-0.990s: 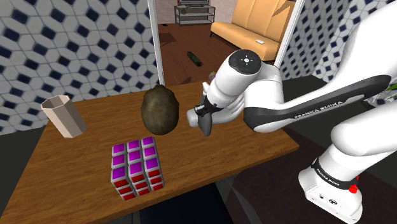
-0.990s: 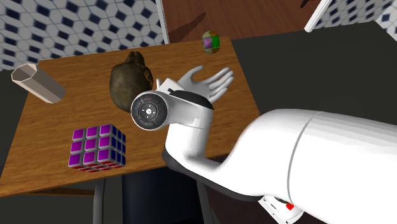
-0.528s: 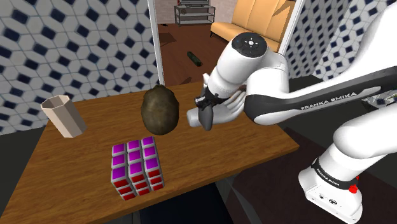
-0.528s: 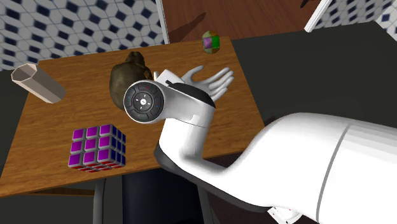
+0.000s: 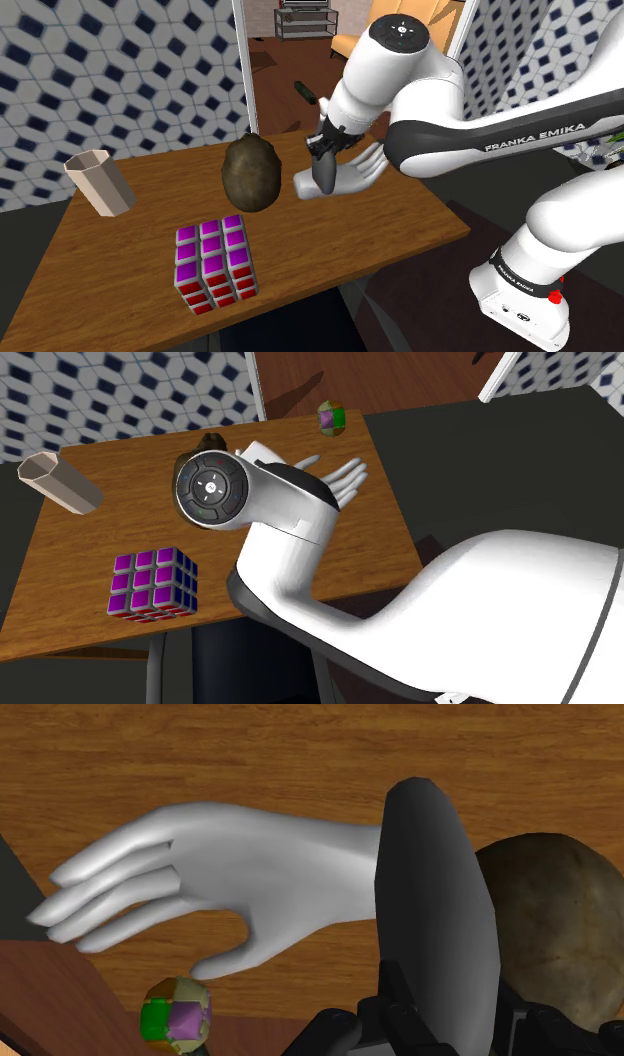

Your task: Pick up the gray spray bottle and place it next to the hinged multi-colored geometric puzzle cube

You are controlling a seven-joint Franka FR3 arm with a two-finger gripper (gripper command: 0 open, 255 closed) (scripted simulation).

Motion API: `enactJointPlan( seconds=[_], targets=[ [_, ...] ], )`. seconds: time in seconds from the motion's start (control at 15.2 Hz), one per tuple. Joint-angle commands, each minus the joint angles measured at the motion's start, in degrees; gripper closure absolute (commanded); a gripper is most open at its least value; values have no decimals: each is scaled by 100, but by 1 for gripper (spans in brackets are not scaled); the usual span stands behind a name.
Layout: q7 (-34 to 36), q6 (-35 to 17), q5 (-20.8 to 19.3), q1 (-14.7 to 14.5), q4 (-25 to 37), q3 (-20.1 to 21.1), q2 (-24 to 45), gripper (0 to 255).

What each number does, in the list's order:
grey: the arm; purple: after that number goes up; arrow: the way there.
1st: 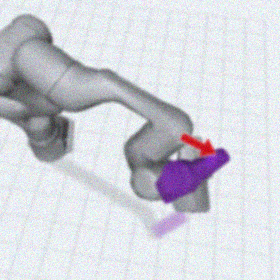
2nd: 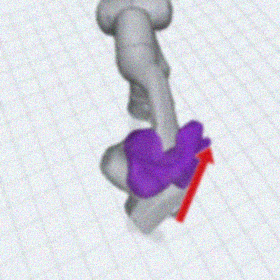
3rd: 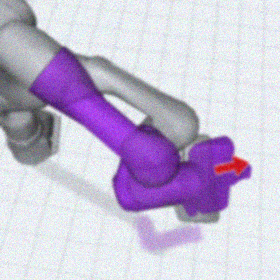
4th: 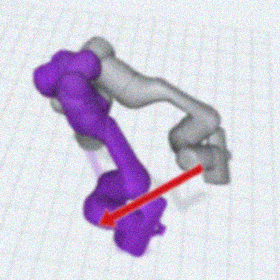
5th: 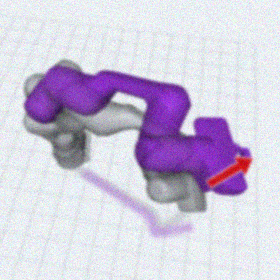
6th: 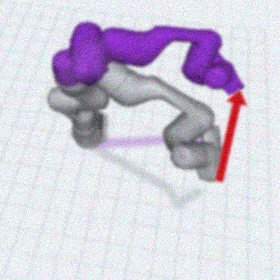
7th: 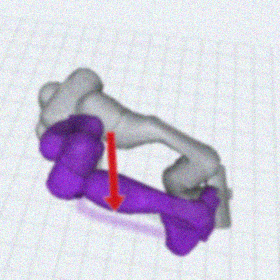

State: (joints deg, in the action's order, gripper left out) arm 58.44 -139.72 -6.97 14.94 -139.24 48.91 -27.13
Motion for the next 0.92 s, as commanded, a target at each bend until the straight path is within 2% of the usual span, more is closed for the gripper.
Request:
enactJointPlan(
  seconds=[0.0,0.86],
  targets=[
    [-97,151,64,-73,88,-101,-66,255],
    [-563,1098,275,-284,824,-541,-301,255]
  ],
)
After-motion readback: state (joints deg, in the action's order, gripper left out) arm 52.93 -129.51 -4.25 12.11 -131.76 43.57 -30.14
